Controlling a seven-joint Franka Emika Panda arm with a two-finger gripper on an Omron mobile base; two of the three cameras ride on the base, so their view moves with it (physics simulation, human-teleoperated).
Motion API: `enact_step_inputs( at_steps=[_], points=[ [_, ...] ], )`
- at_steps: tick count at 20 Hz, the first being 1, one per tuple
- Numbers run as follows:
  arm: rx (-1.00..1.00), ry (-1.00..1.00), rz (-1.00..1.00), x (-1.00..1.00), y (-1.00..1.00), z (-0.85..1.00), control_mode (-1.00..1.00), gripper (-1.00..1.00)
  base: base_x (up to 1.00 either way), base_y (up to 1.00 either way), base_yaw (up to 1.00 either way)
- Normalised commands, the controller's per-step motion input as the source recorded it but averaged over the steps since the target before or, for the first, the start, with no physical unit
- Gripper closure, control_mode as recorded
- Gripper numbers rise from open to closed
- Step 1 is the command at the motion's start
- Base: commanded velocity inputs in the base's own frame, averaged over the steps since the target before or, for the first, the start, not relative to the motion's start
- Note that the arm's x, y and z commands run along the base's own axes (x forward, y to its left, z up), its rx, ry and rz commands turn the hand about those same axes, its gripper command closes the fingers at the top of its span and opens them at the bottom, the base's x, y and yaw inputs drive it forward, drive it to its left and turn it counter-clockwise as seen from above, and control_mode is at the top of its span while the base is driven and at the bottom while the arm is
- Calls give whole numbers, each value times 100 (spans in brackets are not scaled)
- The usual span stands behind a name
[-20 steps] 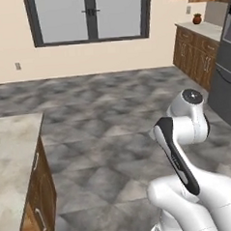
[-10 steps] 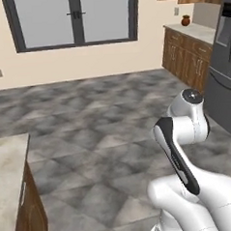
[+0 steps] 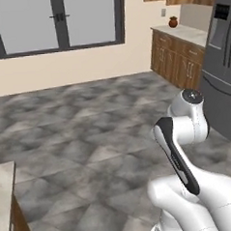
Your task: Pick the candle and candle from the dining table and place them in the open cabinet. Close the cabinet after placing the objects.
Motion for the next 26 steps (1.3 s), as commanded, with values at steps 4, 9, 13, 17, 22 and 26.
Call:
enact_step_inputs(
  at_steps=[4,9,13,17,22,26],
  points=[
    [0,0,0,0,0,0,100,100,64,9,-22],
    [0,0,0,0,0,0,100,100,64,9,-21],
    [0,0,0,0,0,0,100,100,65,10,-21],
    [0,0,0,0,0,0,100,100,66,11,-20],
    [0,0,0,0,0,0,100,100,66,11,-20],
    [0,0,0,0,0,0,100,100,67,12,-19]
  ],
)
